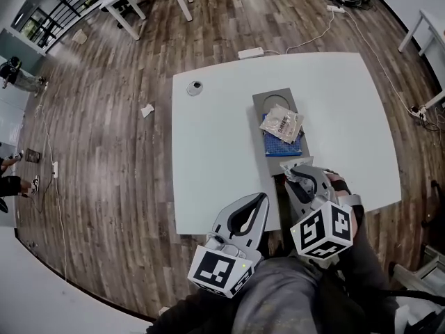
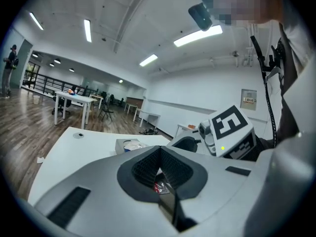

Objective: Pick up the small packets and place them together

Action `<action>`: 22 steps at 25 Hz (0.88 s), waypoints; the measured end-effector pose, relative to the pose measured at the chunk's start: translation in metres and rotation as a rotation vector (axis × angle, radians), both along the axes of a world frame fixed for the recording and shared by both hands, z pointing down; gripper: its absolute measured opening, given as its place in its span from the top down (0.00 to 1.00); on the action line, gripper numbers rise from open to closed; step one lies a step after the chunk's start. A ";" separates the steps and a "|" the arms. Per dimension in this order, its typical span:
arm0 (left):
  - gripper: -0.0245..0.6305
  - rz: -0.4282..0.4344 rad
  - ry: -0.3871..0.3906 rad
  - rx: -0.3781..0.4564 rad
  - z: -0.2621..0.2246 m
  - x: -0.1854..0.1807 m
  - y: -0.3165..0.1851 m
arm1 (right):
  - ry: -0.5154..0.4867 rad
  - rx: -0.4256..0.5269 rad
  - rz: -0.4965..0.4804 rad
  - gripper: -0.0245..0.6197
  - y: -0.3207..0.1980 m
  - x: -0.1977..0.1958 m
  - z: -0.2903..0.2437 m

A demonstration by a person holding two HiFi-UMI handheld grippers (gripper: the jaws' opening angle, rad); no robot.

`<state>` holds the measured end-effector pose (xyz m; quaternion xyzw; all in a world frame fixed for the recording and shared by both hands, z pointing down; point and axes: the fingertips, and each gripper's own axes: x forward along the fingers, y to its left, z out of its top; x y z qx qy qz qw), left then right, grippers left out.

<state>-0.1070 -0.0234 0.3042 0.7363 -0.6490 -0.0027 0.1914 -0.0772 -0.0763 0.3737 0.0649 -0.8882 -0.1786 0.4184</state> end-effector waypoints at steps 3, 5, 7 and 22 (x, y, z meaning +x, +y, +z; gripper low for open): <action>0.96 -0.011 0.003 -0.021 0.005 -0.023 -0.013 | -0.008 0.020 0.032 0.82 -0.039 -0.025 0.000; 0.96 -0.014 0.008 -0.044 0.012 -0.036 -0.019 | 0.001 0.024 0.047 0.82 -0.056 -0.038 0.007; 0.96 -0.016 0.013 -0.059 0.020 -0.045 -0.025 | 0.011 0.016 0.049 0.82 -0.063 -0.047 0.017; 0.96 -0.011 0.046 -0.098 0.041 -0.049 -0.027 | 0.000 -0.096 0.055 0.67 -0.054 -0.050 0.041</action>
